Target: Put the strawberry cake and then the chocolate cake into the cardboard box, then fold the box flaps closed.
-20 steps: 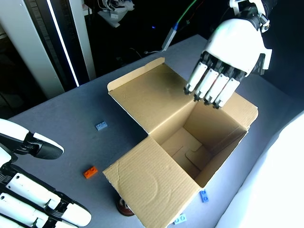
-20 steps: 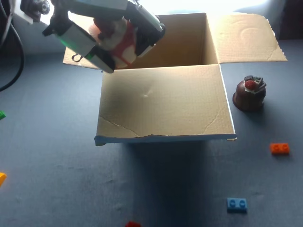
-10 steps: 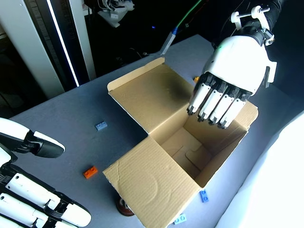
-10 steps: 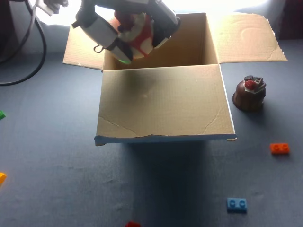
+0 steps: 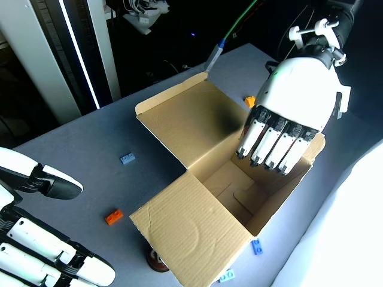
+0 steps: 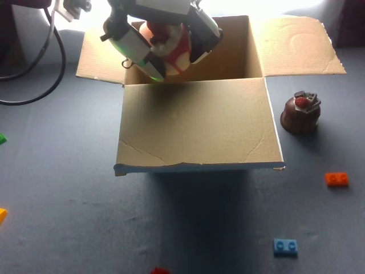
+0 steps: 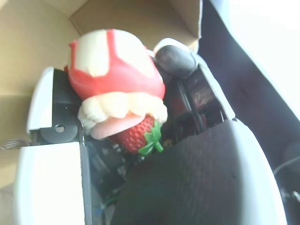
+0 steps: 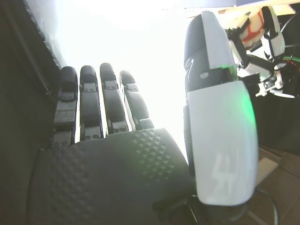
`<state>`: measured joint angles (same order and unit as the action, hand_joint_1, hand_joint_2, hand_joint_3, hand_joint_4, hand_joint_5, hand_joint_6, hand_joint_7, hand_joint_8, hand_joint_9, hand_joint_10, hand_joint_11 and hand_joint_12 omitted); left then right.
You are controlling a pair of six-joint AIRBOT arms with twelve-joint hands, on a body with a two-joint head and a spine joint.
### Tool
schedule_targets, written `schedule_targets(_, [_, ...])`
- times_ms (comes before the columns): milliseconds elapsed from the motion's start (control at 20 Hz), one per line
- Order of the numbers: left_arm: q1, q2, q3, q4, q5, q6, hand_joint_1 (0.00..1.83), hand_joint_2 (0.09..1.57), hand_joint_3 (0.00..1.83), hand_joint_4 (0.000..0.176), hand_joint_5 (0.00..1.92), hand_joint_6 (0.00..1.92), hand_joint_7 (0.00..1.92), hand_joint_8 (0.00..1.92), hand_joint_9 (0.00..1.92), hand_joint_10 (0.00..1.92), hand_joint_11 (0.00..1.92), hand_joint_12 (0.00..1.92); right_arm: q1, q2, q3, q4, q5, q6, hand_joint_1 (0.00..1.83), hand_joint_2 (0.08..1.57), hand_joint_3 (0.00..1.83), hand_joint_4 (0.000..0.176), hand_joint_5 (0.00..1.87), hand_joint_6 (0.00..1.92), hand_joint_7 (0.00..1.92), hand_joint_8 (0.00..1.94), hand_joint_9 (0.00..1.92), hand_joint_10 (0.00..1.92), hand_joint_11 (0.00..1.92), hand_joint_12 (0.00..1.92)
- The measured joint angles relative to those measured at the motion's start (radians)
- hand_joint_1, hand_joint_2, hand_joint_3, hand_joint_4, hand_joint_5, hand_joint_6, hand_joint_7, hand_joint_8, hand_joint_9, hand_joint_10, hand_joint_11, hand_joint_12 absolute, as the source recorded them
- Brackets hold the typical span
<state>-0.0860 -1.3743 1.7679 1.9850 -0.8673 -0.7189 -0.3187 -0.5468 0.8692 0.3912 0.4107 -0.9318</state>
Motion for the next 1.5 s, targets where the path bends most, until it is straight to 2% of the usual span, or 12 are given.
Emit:
schedule_targets(400, [0.009, -0.014, 0.004, 0.009, 0.021, 0.014, 1.28, 1.31, 0.0, 0.0, 0.55, 1.57, 0.57, 1.58, 0.67, 1.65, 0.53, 1.87, 0.0, 0.0, 0.0, 0.001, 0.0, 0.0, 0.79, 1.03, 0.0, 0.0, 0.09, 0.0, 0.16, 0.0, 0.16, 0.01, 0.0, 0.4])
schedule_targets(450, [0.009, -0.018, 0.008, 0.01, 0.024, 0.015, 1.2, 1.2, 0.0, 0.0, 0.41, 1.2, 0.36, 1.39, 0.46, 1.48, 0.45, 1.68, 0.0, 0.0, 0.0, 0.0, 0.0, 0.0, 0.78, 1.03, 0.0, 0.0, 0.07, 0.0, 0.15, 0.0, 0.16, 0.0, 0.0, 0.41])
schedule_targets(500, [0.009, -0.021, 0.008, 0.01, 0.028, 0.016, 1.2, 1.2, 0.0, 0.0, 0.41, 1.2, 0.36, 1.39, 0.46, 1.48, 0.45, 1.68, 0.0, 0.0, 0.0, 0.0, 0.0, 0.0, 0.78, 1.03, 0.0, 0.0, 0.07, 0.0, 0.15, 0.0, 0.16, 0.0, 0.0, 0.41])
schedule_targets(550, [0.009, -0.027, 0.014, 0.009, 0.026, 0.017, 1.13, 1.16, 0.0, 0.0, 0.37, 0.86, 0.35, 1.08, 0.4, 1.31, 0.38, 1.57, 0.0, 0.0, 0.0, 0.001, 0.0, 0.0, 0.78, 1.03, 0.0, 0.0, 0.07, 0.0, 0.15, 0.0, 0.15, 0.0, 0.0, 0.41])
schedule_targets(600, [0.009, -0.029, 0.015, 0.01, 0.03, 0.018, 0.99, 1.14, 0.0, 0.0, 0.35, 0.39, 0.43, 0.49, 0.39, 0.91, 0.26, 1.41, 0.0, 0.0, 0.0, 0.001, 0.0, 0.0, 0.77, 1.04, 0.0, 0.0, 0.06, 0.0, 0.14, 0.0, 0.14, 0.0, 0.0, 0.34])
schedule_targets(650, [0.008, -0.029, 0.017, 0.009, 0.029, 0.019, 0.99, 1.14, 0.0, 0.0, 0.35, 0.39, 0.43, 0.49, 0.39, 0.91, 0.26, 1.41, 0.0, 0.0, 0.0, 0.0, 0.0, 0.0, 0.77, 1.04, 0.0, 0.0, 0.06, 0.0, 0.14, 0.0, 0.14, 0.0, 0.0, 0.34])
schedule_targets(750, [0.008, -0.03, 0.018, 0.009, 0.031, 0.019, 0.96, 1.13, 0.0, 0.0, 0.42, 0.17, 0.53, 0.2, 0.44, 0.73, 0.26, 1.35, 0.0, 0.0, 0.0, 0.0, 0.0, -0.001, 0.77, 1.04, 0.0, 0.0, 0.06, 0.0, 0.14, 0.0, 0.14, 0.0, 0.0, 0.33])
schedule_targets(850, [0.008, -0.029, 0.018, 0.009, 0.031, 0.019, 0.91, 1.1, 0.0, 0.0, 0.41, 0.05, 0.52, 0.05, 0.43, 0.57, 0.22, 1.3, 0.0, 0.0, 0.0, 0.0, 0.0, -0.001, 0.77, 1.04, 0.0, 0.0, 0.07, 0.0, 0.14, 0.0, 0.14, 0.0, 0.0, 0.34])
schedule_targets(900, [0.008, -0.029, 0.018, 0.01, 0.032, 0.019, 0.84, 1.07, 0.0, 0.0, 0.35, 0.01, 0.44, 0.01, 0.41, 0.36, 0.16, 1.27, 0.0, 0.0, 0.0, 0.0, 0.0, -0.001, 0.78, 1.04, 0.0, 0.0, 0.06, 0.0, 0.13, 0.0, 0.14, 0.0, 0.0, 0.37])
schedule_targets(1000, [0.008, -0.029, 0.018, 0.015, 0.035, 0.027, 0.67, 0.96, 0.0, 0.022, 0.15, 0.0, 0.22, 0.0, 0.31, 0.09, 0.01, 1.26, -0.009, 0.0, 0.0, 0.0, 0.001, -0.002, 0.77, 1.03, 0.0, 0.0, 0.06, 0.0, 0.14, 0.0, 0.15, 0.0, 0.0, 0.4])
schedule_targets(1150, [-0.008, -0.024, 0.025, 0.023, 0.048, 0.031, 0.64, 0.93, 0.0, 0.044, 0.07, 0.0, 0.13, 0.0, 0.24, 0.01, 0.0, 1.18, -0.049, -0.001, 0.0, 0.001, 0.002, -0.002, 0.76, 1.04, 0.0, 0.0, 0.07, 0.0, 0.14, 0.0, 0.14, 0.0, 0.0, 0.36])
schedule_targets(1500, [-0.037, -0.017, 0.081, 0.047, 0.017, 0.042, 0.65, 0.93, 0.0, 0.046, 0.11, 0.01, 0.18, 0.01, 0.28, 0.02, 0.0, 1.27, -0.111, -0.079, 0.051, 0.042, 0.024, 0.006, 0.75, 1.04, 0.0, 0.0, 0.06, 0.0, 0.15, 0.0, 0.14, 0.0, 0.0, 0.37])
